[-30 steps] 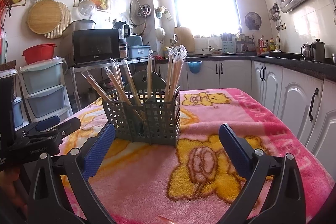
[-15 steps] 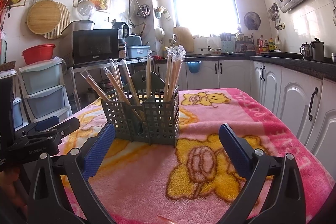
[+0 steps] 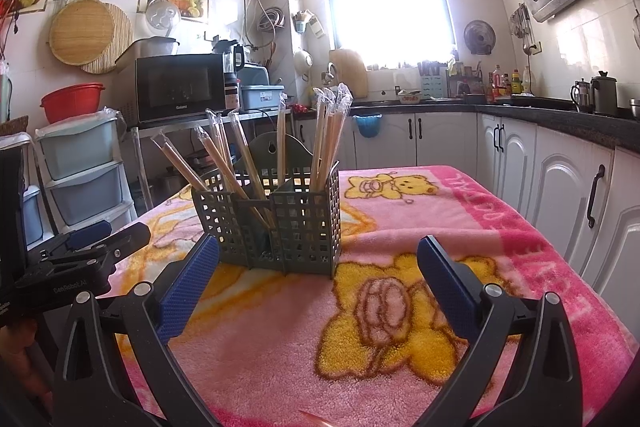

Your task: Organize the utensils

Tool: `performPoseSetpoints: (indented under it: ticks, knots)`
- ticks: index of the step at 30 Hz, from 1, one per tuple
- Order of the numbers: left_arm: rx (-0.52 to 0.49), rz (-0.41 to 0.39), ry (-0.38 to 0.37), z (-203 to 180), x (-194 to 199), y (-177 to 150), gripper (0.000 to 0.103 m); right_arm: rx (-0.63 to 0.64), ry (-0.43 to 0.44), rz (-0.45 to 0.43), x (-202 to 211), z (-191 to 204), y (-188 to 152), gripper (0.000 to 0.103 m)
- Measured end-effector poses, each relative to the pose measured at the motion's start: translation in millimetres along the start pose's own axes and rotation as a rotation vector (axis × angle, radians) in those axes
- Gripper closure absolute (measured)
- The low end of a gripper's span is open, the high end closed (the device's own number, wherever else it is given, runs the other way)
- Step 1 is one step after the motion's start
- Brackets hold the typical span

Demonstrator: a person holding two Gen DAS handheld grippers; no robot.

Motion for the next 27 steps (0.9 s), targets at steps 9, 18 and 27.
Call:
performPoseSetpoints:
  ticks: [9,18,27]
  knots:
    - [0.001,0.019,-0.015,0,-4,-1,0.010,0.006,-0.013,0.005,0,2,0,0.006]
    - [0.013,0.045,0.003,1,-8,-3,0.010,-0.015,-0.051,0.034,-2,-5,-1,0.006]
    - [0.074,0.149,0.054,24,-14,-3,0.010,-0.050,-0.137,0.097,-14,-30,4,0.006]
Point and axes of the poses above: each gripper's, at about its wrist camera, not at the fingertips, and x roughly against the way its jaws point, z to its left, y to its top, the point moved 2 cm from there along -x, roughly the way its jaws point, and after that the axes turned 10 degrees about -x, right-handed, at the moved point
